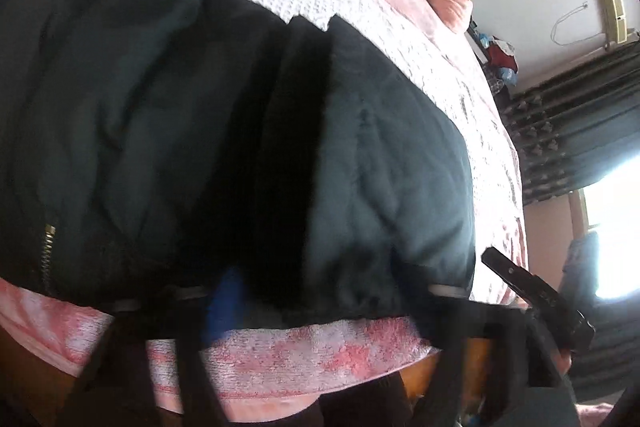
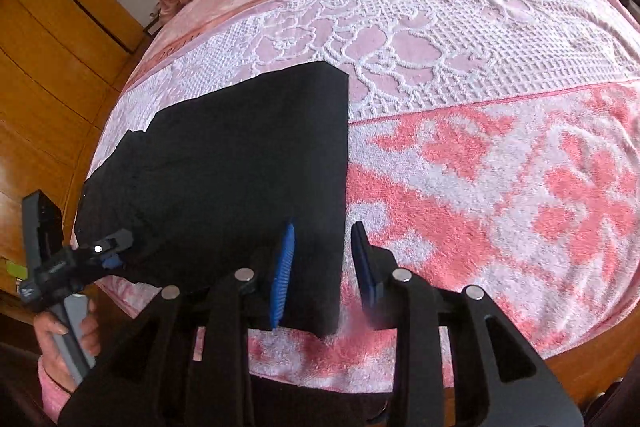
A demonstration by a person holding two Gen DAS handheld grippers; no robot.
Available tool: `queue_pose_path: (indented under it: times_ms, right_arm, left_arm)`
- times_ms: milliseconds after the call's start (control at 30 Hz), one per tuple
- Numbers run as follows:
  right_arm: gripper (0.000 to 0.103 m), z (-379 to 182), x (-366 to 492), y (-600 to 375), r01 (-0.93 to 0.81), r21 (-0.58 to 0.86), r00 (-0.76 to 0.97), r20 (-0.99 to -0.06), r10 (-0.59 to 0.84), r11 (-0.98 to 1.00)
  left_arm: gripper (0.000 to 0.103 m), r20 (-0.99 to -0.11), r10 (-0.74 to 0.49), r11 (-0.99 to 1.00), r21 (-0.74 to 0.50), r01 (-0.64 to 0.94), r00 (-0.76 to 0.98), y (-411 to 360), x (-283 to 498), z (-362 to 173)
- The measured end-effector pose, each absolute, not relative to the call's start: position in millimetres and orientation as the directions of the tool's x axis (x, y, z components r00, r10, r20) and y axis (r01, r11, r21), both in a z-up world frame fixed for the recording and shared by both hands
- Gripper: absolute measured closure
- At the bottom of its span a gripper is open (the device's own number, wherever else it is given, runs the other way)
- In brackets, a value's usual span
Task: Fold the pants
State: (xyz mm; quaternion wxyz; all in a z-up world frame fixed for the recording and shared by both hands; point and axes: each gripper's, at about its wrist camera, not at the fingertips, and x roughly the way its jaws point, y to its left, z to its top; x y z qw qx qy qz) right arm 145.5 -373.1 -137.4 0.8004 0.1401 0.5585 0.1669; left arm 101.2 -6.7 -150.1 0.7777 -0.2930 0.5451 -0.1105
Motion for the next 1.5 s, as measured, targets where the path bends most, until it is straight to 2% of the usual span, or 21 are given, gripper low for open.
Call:
queue_pose_path:
  times_ms: [33,133,300,467,533,600,700,767,833,967,1033,1200,1400,1500]
  right_arm:
    - [0.071,-139,147,-373,-0.106,0.419,0.316,-0.846,0.430,0.902]
    - [0.071,-145,147,-374,-0.093,0.427,0.306,-0.847,0.434,0.900]
    - [0.067,-149,149,-388,-0.050,0.437,0.314,-0.847,0.429,0.898]
    - [0.067,-144,150,-392,-0.055,0.434,0.327,-0.843,0.427,0.899]
    - [0.066,-144,150,-388,-0.067,0.434,0.327,-0.841,0.431,0.898]
    - [0.066,-145,151,-381,-0.073,0.437,0.320,-0.841,0.436,0.896]
    - [0.066,-145,151,-368,-0.095,0.446,0.307,-0.837,0.452,0.890]
    - [0.061,-141,149,-358,-0.123,0.415,0.304,-0.849,0.433,0.901]
    - [0.050,-138,147,-355,-0.139,0.399,0.307,-0.853,0.423,0.906]
    - [0.048,-143,151,-365,-0.118,0.422,0.284,-0.853,0.438,0.899]
    - [0.041,-145,152,-368,-0.113,0.437,0.273,-0.850,0.451,0.892]
    - [0.041,-155,150,-370,-0.127,0.498,0.208,-0.832,0.514,0.858]
    - [0.040,-167,147,-359,-0.134,0.583,0.143,-0.789,0.598,0.801]
    - [0.041,-184,148,-355,-0.092,0.663,0.093,-0.737,0.669,0.743]
  left_arm:
    - [0.072,-0.780,-0.494,0.799,-0.581,-0.154,0.385,-4,101,-153]
    - [0.081,-0.769,-0.493,0.796,-0.588,-0.145,0.407,-1,96,-150]
    - [0.085,-0.750,-0.455,0.799,-0.582,-0.150,0.480,2,73,-135]
    - [0.085,-0.782,-0.339,0.830,-0.510,-0.224,0.522,25,53,-138]
    - [0.085,-0.780,-0.370,0.810,-0.536,-0.236,0.504,34,57,-148]
    - [0.085,-0.794,-0.354,0.834,-0.507,-0.218,0.494,29,61,-147]
    - [0.081,-0.814,-0.316,0.868,-0.455,-0.199,0.487,17,63,-139]
    - [0.073,-0.820,-0.306,0.870,-0.447,-0.209,0.483,15,64,-135]
    - [0.065,-0.832,-0.253,0.890,-0.401,-0.218,0.494,16,63,-125]
    - [0.060,-0.822,-0.136,0.937,-0.289,-0.199,0.553,9,57,-101]
    - [0.057,-0.808,-0.103,0.956,-0.242,-0.166,0.580,-2,60,-89]
    - [0.054,-0.810,-0.139,0.970,-0.228,-0.087,0.570,-30,79,-90]
    - [0.051,-0.859,-0.077,0.985,-0.143,-0.093,0.506,-45,92,-122]
    - [0.049,-0.865,-0.104,0.978,-0.180,-0.110,0.492,-31,86,-136]
